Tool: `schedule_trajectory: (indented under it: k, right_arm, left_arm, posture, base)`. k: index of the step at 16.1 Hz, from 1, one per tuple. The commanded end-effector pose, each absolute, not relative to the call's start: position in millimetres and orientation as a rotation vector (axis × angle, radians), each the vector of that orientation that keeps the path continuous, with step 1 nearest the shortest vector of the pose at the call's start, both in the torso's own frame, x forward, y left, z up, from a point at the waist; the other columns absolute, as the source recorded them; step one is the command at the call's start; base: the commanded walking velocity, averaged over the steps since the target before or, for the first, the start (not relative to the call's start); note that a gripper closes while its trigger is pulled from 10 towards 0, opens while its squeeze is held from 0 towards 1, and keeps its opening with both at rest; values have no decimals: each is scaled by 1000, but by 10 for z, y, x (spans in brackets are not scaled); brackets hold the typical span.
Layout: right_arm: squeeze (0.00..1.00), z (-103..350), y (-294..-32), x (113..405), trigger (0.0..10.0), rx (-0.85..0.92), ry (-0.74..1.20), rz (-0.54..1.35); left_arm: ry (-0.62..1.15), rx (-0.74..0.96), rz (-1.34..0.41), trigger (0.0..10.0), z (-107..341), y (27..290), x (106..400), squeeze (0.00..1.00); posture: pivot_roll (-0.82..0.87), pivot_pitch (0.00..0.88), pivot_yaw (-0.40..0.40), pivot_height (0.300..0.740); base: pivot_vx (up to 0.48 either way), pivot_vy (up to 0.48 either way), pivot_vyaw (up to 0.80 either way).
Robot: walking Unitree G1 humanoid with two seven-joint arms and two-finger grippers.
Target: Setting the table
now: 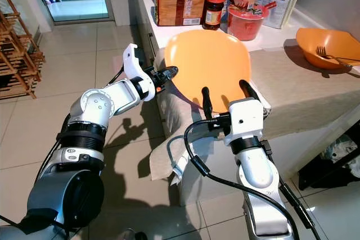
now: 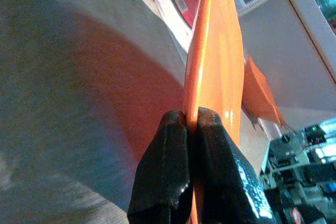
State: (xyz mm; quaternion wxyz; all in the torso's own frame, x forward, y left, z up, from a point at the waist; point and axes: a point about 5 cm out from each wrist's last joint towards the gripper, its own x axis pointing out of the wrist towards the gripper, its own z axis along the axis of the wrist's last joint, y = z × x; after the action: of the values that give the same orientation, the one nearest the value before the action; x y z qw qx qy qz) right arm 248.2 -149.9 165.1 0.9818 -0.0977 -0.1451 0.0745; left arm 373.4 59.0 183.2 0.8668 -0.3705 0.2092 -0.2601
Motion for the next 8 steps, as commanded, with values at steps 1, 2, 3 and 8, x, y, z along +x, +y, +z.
schedule_trajectory:
  k: [1,2,3,8]
  right_arm:
    - [0,1775,-1473,2458,10000,-207,-349,153]
    - [0,1892,-1470,2446,10000,-202,-396,143]
    - [0,2000,-1472,2432,10000,-200,-437,132]
    - [0,1943,-1546,2351,10000,-233,-422,109]
  left_arm:
    - [411,-740,-493,0,1884,634,3789,0]
    - [379,-708,-463,0,1891,673,3815,0]
    - [339,-644,-439,0,1901,714,3836,0]
    - [60,-362,-344,0,2049,1042,3877,0]
  posture:
    - [-122,0,28,740]
    - [-122,0,29,740]
    - [-122,0,29,740]
    - [-127,0,30,740]
  base:
    - [0,0,0]
    - [0,0,0]
    - [0,0,0]
    - [0,0,0]
